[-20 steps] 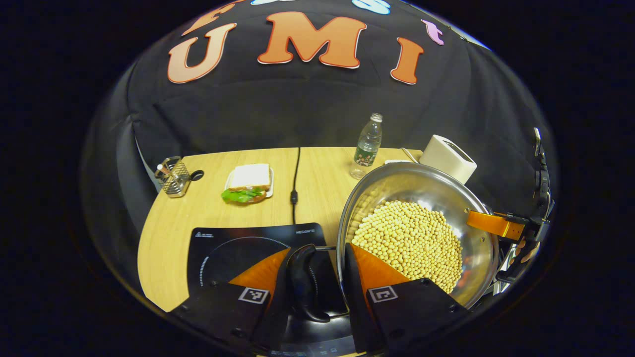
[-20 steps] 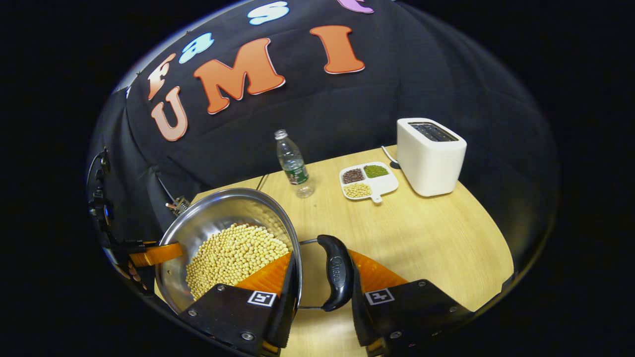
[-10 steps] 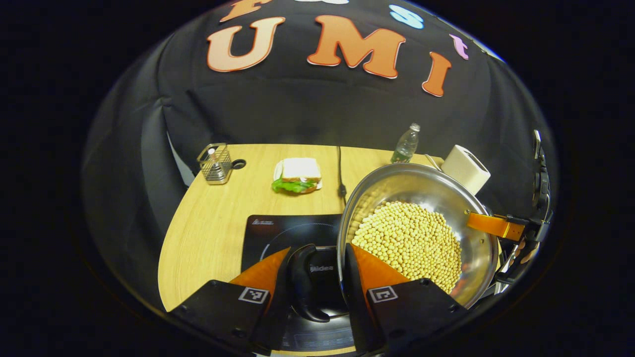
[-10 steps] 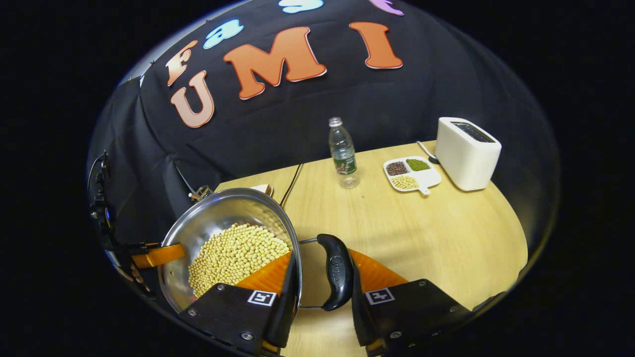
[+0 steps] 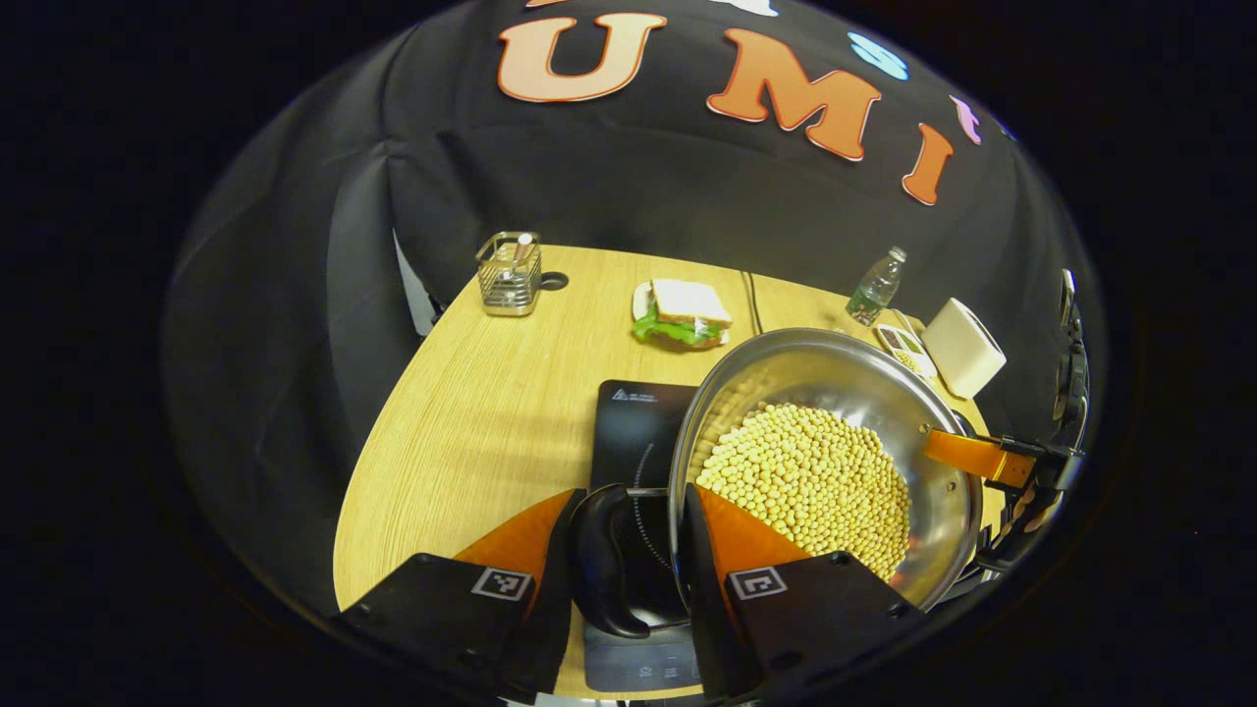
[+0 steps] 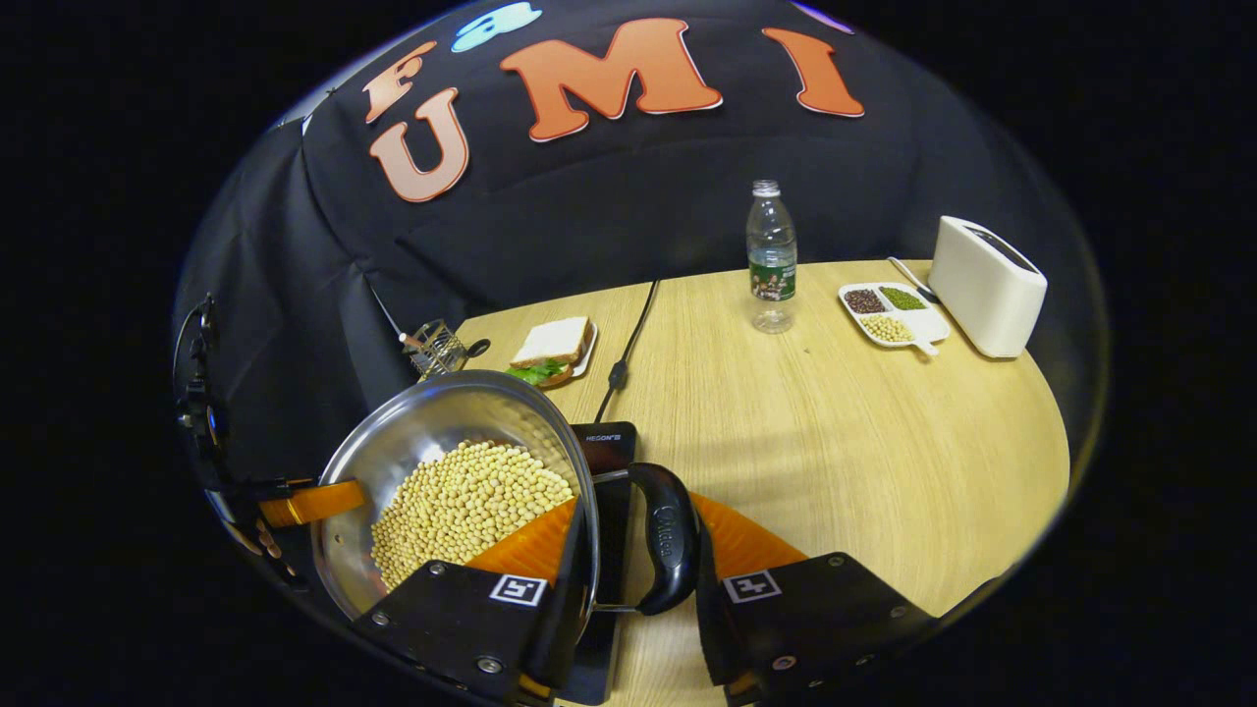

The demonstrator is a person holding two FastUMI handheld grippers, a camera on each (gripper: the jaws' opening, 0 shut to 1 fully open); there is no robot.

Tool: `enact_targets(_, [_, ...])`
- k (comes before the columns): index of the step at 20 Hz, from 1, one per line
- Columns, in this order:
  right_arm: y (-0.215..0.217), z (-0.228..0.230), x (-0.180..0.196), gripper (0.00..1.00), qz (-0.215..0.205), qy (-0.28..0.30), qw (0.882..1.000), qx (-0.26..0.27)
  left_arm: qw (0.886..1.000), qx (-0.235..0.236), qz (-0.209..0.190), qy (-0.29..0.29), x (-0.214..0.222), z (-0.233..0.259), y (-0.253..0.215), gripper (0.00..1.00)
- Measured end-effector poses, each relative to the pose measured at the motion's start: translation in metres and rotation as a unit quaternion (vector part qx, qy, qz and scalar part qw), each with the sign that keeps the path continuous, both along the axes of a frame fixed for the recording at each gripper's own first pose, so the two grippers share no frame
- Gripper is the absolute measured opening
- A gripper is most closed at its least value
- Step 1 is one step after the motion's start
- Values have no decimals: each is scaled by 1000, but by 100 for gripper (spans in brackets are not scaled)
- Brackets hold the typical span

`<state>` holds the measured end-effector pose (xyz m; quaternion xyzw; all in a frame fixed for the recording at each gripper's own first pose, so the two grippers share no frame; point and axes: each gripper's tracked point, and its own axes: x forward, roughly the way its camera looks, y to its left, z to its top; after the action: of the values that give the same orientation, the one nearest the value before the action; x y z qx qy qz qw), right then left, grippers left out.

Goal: First push the handle of the pot to place it horizontally, then grasp the pot with both hands and set it on the induction cooktop.

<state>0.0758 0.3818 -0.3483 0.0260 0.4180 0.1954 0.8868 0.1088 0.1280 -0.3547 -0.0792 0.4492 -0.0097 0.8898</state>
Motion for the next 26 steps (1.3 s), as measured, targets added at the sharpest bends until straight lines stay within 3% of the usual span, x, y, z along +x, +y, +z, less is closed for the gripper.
enact_targets(14, [12, -33, -4, 53, -5, 0, 1000, -14, 1000, -12, -13, -8, 8, -41, 16, 60])
enact_targets(18, [11, -31, -10, 56, 0, 1, 1000, 1, 1000, 10, -8, -23, 14, -46, 15, 67])
enact_targets(21, [-1, 1, -3, 60, -3, -44, 999, 22, 998, 37, 17, -55, 17, -24, 30, 76])
enact_targets(22, [-9, 13, -3, 70, -6, -50, 998, 29, 996, 55, 32, -68, 19, -12, 40, 87])
enact_targets(24, [-33, 42, 1, 87, -13, -75, 996, 35, 990, 66, 53, -109, 19, 27, 47, 100])
enact_targets(25, [-50, 58, 6, 94, -20, -94, 995, 31, 986, 69, 66, -134, 17, 50, 48, 99])
enact_targets(26, [-65, 76, 10, 95, -27, -115, 993, 31, 982, 72, 80, -158, 13, 78, 47, 98])
